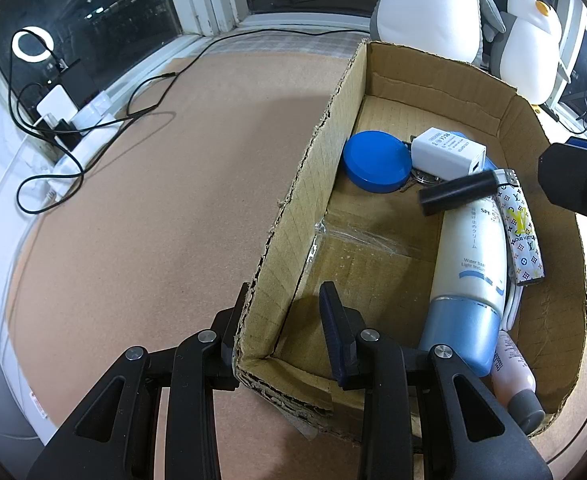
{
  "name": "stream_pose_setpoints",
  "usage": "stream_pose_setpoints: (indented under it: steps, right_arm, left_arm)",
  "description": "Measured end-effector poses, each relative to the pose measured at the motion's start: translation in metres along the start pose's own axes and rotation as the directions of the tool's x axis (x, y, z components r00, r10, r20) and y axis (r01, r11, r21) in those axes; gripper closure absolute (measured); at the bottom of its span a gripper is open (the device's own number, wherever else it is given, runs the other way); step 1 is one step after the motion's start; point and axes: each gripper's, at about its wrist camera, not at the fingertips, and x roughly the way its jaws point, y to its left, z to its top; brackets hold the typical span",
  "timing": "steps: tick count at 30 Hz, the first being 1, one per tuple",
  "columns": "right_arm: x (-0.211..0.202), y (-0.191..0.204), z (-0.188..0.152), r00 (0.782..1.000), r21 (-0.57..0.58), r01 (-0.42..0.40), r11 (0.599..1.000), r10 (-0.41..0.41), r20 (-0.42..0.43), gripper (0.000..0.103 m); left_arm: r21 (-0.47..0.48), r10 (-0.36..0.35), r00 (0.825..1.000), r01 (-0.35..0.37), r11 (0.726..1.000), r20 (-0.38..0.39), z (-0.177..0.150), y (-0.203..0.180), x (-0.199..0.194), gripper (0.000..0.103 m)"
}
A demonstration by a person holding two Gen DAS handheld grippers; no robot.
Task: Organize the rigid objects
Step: 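Carry the black cylinder into the box and open the right gripper, then move the right gripper to the small blue bottle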
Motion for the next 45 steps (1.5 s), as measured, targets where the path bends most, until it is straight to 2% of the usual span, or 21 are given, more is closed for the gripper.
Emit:
stream_pose_setpoints:
  steps: [4,17,26,33,38,45]
  right_arm:
    - [0.0,-0.003,-0.001,1.0,0.007,0.004,1.0,-0.004,0.001,0.041]
    - [-0.012,-0.033,-0.003,0.998,0.072,0.048,0.996,-0.049,0.026,0.041]
    - [-0.026,-0.098,-0.017,0.989,0.231,0.132,0.964,-0.143,0.032,0.04]
    - [-0.031,-0.16,-0.031,0.971,0.383,0.223,0.897,-0.239,-0.005,0.041]
    - [-0.029,-0.196,-0.038,0.959,0.468,0.268,0.842,-0.278,-0.049,0.041]
    - [-0.018,-0.249,-0.047,0.947,0.618,0.309,0.723,-0.291,-0.134,0.041]
  left_arm:
    - [0.0,0.0,1.0,0.0,1.0,0.0,0.0,0.0,0.0,0.072]
    - [0.001,0.0,1.0,0.0,1.0,0.0,0.0,0.001,0.0,0.072]
    - [0.002,0.001,1.0,-0.001,1.0,0.0,0.0,0.001,0.0,0.072]
    - [0.002,0.001,1.0,-0.001,1.0,0.0,0.0,0.001,0.0,0.072]
    - [0.001,0.001,1.0,-0.001,1.0,0.001,0.0,0.001,0.0,0.072]
    - [0.002,0.001,1.0,-0.001,1.0,0.001,0.0,0.001,0.0,0.072]
